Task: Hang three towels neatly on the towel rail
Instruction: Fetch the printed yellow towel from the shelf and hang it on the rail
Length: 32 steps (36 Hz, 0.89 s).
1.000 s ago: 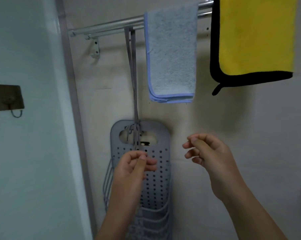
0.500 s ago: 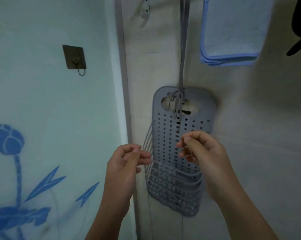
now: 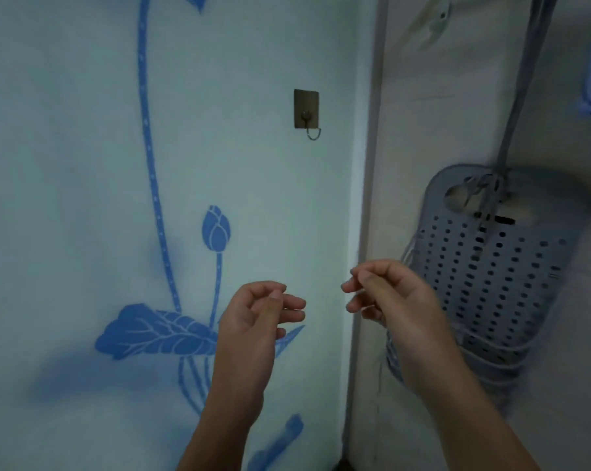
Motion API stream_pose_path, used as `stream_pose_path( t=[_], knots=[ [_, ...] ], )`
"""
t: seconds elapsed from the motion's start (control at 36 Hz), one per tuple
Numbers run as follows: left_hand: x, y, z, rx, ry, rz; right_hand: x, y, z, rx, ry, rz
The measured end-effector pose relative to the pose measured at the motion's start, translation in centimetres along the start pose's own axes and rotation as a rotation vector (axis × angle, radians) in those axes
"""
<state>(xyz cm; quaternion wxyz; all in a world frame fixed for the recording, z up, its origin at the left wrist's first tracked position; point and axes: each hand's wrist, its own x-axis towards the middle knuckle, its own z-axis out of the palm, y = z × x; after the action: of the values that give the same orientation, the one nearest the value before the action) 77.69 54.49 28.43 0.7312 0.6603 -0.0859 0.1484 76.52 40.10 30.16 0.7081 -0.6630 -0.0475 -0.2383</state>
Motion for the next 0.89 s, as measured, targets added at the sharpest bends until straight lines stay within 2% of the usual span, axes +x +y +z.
stream_pose_path(
  t=[0.5, 0.72, 0.89],
  knots=[
    [-8.3, 3.7, -25.9, 0.1, 0.248, -0.007, -13.7, -1.0, 23.0, 0.208, -0.269, 0.071],
    [-11.1, 6.1, -33.7, 0.124, 0.407, -0.001, -17.7, -1.8, 30.7, 0.244, -0.405, 0.118],
    [-12.2, 6.7, -36.9, 0.149, 0.494, -0.009, -18.9, -1.6, 34.0, 0.242, -0.504, 0.138]
  ],
)
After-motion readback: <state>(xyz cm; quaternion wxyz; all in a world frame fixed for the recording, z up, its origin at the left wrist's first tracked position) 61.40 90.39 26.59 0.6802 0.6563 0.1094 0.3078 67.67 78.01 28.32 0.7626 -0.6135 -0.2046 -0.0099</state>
